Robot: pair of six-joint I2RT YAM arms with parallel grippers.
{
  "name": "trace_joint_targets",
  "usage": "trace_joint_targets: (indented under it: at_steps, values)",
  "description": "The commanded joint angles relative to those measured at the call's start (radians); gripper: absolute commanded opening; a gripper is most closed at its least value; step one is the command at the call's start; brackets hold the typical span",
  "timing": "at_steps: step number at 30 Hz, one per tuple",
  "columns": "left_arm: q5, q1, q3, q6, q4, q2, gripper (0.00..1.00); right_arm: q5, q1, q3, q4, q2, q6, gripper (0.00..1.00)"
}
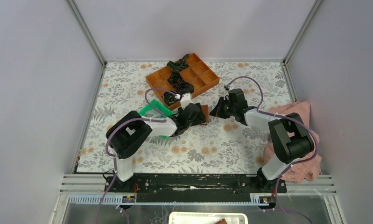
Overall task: Put the credit cards into the card holder
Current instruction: Open the card holder at the center of the board.
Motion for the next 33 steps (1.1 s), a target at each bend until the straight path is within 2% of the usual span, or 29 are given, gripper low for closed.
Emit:
trace_joint_targets:
  at_steps: [1, 19, 33]
  values:
    - [0.058, -0.026, 0.013, 0.009, 0.081, 0.030, 0.73, -0.022, -0.012, -0.008, 0.022, -0.079, 0.003, 0.00]
    - [0.074, -0.066, -0.035, -0.024, 0.204, 0.022, 0.73, -0.006, -0.029, -0.055, -0.030, -0.201, -0.016, 0.00]
    - [0.048, -0.070, -0.144, -0.082, 0.306, -0.039, 0.73, -0.085, -0.037, -0.134, 0.124, -0.167, 0.079, 0.00]
